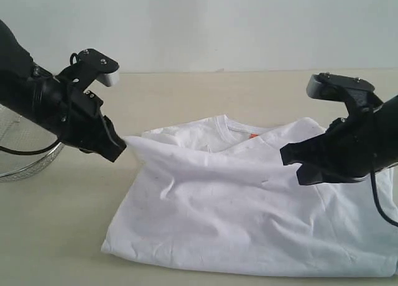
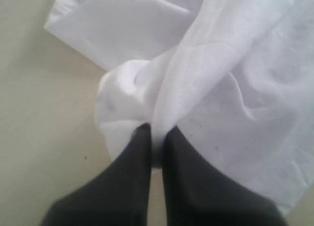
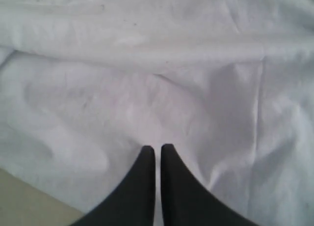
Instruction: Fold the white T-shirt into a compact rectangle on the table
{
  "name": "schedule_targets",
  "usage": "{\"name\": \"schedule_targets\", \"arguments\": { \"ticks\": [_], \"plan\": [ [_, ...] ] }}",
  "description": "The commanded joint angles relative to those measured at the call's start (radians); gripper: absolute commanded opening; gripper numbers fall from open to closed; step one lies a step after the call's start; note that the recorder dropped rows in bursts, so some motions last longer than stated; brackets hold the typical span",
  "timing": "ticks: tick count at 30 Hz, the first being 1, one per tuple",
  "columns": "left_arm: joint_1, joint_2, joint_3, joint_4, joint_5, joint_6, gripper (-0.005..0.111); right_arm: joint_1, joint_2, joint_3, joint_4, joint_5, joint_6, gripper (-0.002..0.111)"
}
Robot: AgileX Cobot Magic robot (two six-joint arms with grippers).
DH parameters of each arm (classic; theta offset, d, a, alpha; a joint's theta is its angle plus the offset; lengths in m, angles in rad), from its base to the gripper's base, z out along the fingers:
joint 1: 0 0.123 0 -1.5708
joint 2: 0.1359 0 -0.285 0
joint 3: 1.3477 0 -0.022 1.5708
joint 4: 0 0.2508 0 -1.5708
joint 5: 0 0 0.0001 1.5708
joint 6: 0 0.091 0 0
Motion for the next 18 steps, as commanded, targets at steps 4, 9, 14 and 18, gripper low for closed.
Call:
{"name": "schedule_targets", "arguments": {
  "ticks": [4, 9, 14, 18],
  "plan": [
    [0.002, -0.01, -0.007, -0.002, -0.129, -0.01, 0.005, -0.008, -0.008, 0.003, 0.095, -0.033, -0.092, 0.0],
    [0.002, 0.01, -0.032, -0.002, -0.126, -0.01, 0.005, -0.01, 0.007, -0.014, 0.093, -0.236, -0.092, 0.0],
    [0.002, 0.03, -0.033, -0.013, -0.124, -0.01, 0.005, -0.069, 0.144, -0.156, 0.061, -0.231, -0.097, 0.001],
    [0.002, 0.034, -0.033, -0.013, -0.12, -0.01, 0.005, -0.117, 0.264, -0.289, -0.003, -0.195, -0.101, 0.019]
  ]
}}
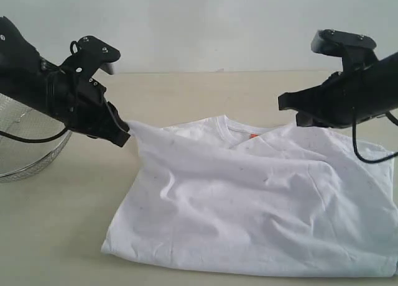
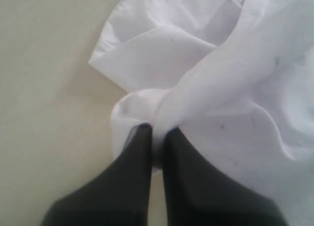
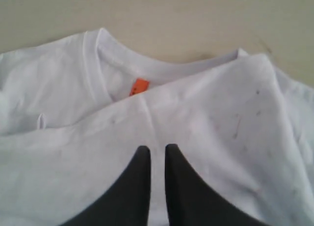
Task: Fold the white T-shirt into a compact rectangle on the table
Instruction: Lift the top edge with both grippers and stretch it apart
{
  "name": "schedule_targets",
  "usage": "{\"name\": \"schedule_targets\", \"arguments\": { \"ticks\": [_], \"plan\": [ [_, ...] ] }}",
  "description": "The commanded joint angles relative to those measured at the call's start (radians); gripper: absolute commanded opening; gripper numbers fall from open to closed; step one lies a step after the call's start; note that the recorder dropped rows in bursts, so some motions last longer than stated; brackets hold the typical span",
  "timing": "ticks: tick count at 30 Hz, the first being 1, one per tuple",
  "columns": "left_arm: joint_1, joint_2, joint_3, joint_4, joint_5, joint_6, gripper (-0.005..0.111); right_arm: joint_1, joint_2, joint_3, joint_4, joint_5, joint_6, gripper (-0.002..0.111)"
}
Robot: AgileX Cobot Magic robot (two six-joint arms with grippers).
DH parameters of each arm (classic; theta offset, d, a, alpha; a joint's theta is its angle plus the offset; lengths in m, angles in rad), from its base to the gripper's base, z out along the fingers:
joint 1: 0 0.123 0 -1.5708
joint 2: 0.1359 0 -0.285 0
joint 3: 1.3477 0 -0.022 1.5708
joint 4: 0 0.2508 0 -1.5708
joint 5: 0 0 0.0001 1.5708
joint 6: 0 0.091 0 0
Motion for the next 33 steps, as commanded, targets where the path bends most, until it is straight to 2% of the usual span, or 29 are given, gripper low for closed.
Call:
{"name": "schedule_targets", "arguments": {
  "ticks": [1, 3, 4, 7, 15, 17, 22, 25, 33],
  "plan": [
    [0.002, 0.004, -0.004, -0.007, -0.003, -0.008, 0.005, -0.058, 0.114, -0.128, -0.07, 0.041, -0.014, 0.025],
    [0.002, 0.004, -0.004, -0.007, -0.003, -0.008, 0.005, -0.089, 0.163, -0.17, -0.087, 0.072, -0.016, 0.043],
    [0.002, 0.006, -0.004, -0.007, -0.003, -0.008, 0.005, -0.117, 0.204, -0.197, -0.108, 0.088, -0.014, 0.055],
    [0.002, 0.005, -0.004, -0.007, -0.003, -0.005, 0.005, -0.146, 0.278, -0.232, -0.133, 0.062, -0.022, 0.053],
    [0.002, 0.005, -0.004, -0.007, 0.002, -0.006, 0.005, -0.146, 0.375, -0.279, -0.152, 0.016, -0.045, 0.052],
    [0.002, 0.005, -0.004, -0.007, 0.002, -0.006, 0.005, -0.146, 0.39, -0.279, -0.152, 0.013, -0.045, 0.049],
    [0.002, 0.005, -0.004, -0.007, 0.002, -0.006, 0.005, -0.146, 0.399, -0.279, -0.15, 0.01, -0.042, 0.013],
    [0.002, 0.005, -0.004, -0.007, 0.002, -0.006, 0.005, -0.146, 0.399, -0.279, -0.15, 0.006, -0.037, 0.0],
    [0.002, 0.005, -0.004, 0.016, -0.063, -0.001, 0.005, -0.146, 0.335, -0.279, -0.148, -0.007, 0.021, 0.0]
  ]
}}
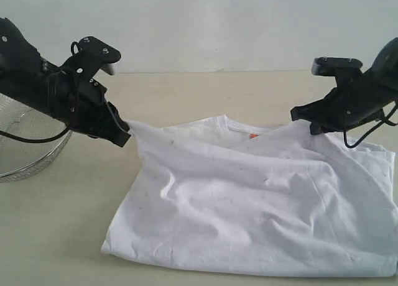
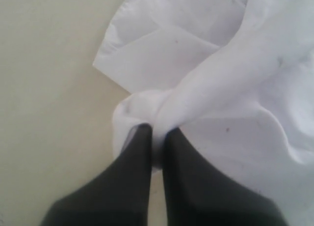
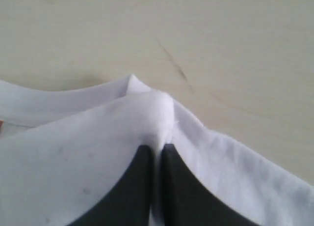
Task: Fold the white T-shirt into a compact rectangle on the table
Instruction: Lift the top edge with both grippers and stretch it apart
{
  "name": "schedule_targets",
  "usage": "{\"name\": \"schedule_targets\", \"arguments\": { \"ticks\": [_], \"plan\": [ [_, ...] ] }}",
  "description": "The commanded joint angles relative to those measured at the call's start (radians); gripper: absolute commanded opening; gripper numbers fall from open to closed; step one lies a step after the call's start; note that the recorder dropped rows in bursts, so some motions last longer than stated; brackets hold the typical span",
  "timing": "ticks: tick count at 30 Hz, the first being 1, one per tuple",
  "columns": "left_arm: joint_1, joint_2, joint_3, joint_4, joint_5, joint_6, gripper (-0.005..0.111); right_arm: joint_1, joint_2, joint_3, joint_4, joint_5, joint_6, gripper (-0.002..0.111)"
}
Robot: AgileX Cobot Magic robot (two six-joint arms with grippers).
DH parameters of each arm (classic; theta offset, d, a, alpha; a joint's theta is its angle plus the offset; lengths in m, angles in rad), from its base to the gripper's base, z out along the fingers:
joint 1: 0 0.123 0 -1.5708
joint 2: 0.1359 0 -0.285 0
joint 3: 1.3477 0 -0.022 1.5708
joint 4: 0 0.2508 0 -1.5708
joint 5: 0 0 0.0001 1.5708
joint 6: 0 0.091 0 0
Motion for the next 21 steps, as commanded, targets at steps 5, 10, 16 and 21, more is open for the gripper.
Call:
{"name": "schedule_targets", "arguments": {
  "ticks": [5, 10, 16, 21],
  "plan": [
    [0.002, 0.0, -0.004, 0.012, -0.1, -0.001, 0.005, -0.025, -0.103, -0.005, -0.006, -0.001, 0.053, 0.0],
    [0.002, 0.002, -0.004, 0.012, -0.156, 0.017, 0.005, -0.068, -0.11, -0.005, -0.019, 0.054, 0.061, 0.0],
    [0.002, 0.061, -0.024, 0.012, -0.193, 0.019, 0.005, -0.121, -0.11, -0.001, -0.03, 0.097, 0.07, 0.0],
    [0.002, 0.159, -0.082, 0.012, -0.211, 0.03, 0.005, -0.129, -0.11, 0.01, -0.045, 0.098, 0.07, 0.0]
  ]
}}
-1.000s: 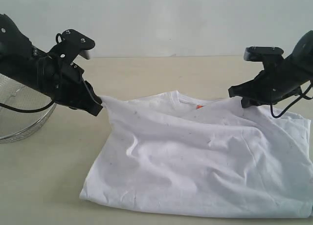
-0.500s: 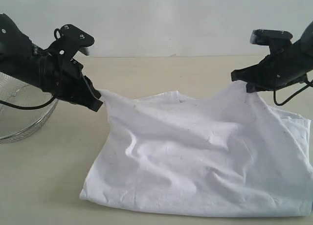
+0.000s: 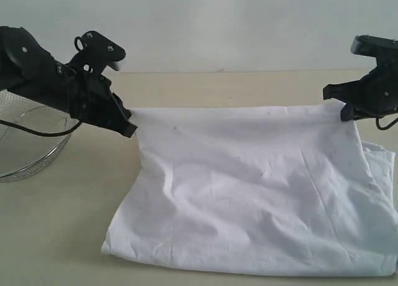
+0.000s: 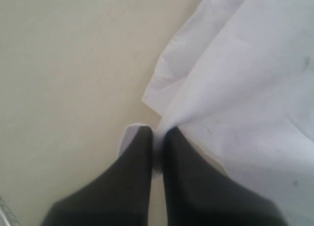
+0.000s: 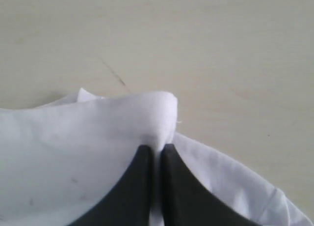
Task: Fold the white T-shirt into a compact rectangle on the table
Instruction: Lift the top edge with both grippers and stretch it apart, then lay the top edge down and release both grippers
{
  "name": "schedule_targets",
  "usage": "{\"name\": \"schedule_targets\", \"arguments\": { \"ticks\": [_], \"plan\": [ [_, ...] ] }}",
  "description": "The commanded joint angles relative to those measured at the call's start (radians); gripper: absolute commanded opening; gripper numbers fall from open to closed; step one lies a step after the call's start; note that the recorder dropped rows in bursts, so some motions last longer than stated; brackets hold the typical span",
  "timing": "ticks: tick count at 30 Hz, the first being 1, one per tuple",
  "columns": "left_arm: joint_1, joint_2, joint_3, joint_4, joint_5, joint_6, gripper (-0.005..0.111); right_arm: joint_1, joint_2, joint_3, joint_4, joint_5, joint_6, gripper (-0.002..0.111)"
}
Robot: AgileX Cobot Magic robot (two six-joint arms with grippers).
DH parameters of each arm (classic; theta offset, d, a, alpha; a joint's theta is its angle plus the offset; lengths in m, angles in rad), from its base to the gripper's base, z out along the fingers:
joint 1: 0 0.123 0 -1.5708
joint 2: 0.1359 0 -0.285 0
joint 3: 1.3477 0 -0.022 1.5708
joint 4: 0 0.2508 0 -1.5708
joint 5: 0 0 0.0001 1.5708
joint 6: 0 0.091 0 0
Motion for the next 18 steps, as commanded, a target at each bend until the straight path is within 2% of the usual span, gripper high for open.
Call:
{"name": "schedule_targets", "arguments": {
  "ticks": [1, 9, 18],
  "plan": [
    [0.002, 0.078, -0.06, -0.001, -0.033, 0.007, 0.005, -0.009, -0.011, 0.019, -0.019, -0.004, 0.002, 0.0],
    [0.002, 0.182, -0.197, -0.001, -0.027, 0.012, 0.005, -0.01, -0.011, 0.091, -0.021, -0.095, 0.003, 0.0],
    [0.002, 0.22, -0.244, 0.046, -0.01, 0.014, 0.005, -0.01, -0.009, 0.091, -0.021, -0.189, 0.016, 0.0]
  ]
}}
